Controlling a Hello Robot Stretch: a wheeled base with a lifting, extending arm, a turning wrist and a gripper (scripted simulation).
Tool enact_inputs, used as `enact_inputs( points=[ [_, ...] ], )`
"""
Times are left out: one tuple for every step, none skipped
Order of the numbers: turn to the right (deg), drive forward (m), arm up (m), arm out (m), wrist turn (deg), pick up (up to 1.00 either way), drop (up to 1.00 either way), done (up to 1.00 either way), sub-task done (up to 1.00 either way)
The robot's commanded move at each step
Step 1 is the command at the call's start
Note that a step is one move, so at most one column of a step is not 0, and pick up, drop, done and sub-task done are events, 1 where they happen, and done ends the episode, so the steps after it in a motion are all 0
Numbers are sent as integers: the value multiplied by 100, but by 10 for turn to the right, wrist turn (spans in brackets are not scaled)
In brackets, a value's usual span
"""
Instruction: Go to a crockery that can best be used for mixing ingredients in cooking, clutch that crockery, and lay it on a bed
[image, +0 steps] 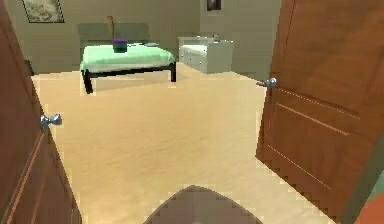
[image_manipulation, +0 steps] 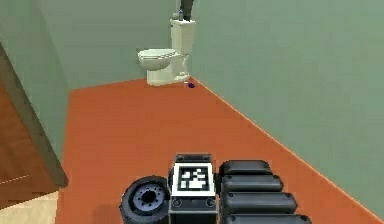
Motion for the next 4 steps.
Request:
enact_inputs(
  points=[
    [0,100,0,0,0,0,0,0,0],
    [0,100,0,0,0,0,0,0,0],
    [0,100,0,0,0,0,0,0,0],
    [0,100,0,0,0,0,0,0,0]
  ],
)
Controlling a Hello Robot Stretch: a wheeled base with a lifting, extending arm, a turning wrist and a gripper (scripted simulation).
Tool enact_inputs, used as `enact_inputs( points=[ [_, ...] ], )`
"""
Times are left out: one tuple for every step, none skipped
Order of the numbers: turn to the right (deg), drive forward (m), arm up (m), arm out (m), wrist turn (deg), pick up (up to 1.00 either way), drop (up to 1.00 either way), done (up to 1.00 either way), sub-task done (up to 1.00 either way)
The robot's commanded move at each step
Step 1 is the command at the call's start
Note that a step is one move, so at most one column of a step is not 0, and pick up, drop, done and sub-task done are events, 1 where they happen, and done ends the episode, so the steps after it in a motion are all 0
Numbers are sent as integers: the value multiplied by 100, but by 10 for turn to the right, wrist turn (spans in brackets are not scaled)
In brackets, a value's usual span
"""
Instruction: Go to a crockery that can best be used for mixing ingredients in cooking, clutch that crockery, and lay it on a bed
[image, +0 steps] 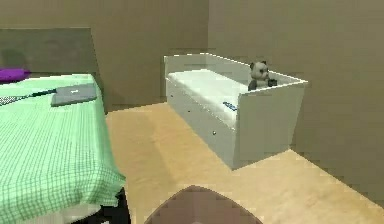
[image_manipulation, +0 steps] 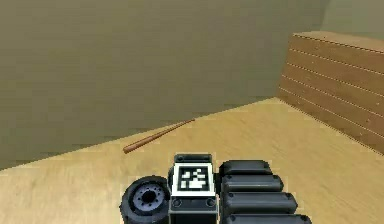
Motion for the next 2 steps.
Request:
enact_inputs(
  points=[
    [30,0,0,0,0,0,0,0,0],
    [0,100,0,0,0,0,0,0,0]
  ],
)
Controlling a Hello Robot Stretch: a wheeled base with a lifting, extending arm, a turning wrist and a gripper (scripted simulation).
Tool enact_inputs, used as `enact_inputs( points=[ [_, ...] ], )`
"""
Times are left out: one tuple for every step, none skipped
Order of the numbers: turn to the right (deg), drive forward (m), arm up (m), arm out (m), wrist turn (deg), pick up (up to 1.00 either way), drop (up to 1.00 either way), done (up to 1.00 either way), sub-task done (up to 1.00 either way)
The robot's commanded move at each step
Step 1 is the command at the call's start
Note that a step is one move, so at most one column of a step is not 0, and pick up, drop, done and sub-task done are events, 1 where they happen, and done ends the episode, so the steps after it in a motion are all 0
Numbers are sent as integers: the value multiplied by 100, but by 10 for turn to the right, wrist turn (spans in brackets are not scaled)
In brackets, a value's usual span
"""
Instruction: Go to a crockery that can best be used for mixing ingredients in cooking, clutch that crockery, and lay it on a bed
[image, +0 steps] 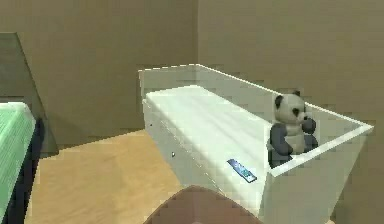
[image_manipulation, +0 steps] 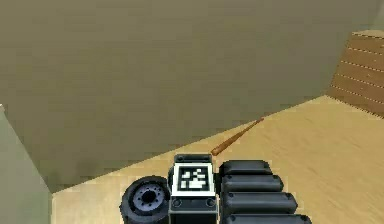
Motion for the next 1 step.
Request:
enact_inputs(
  points=[
    [-180,0,0,0,0,0,0,0,0]
  ],
)
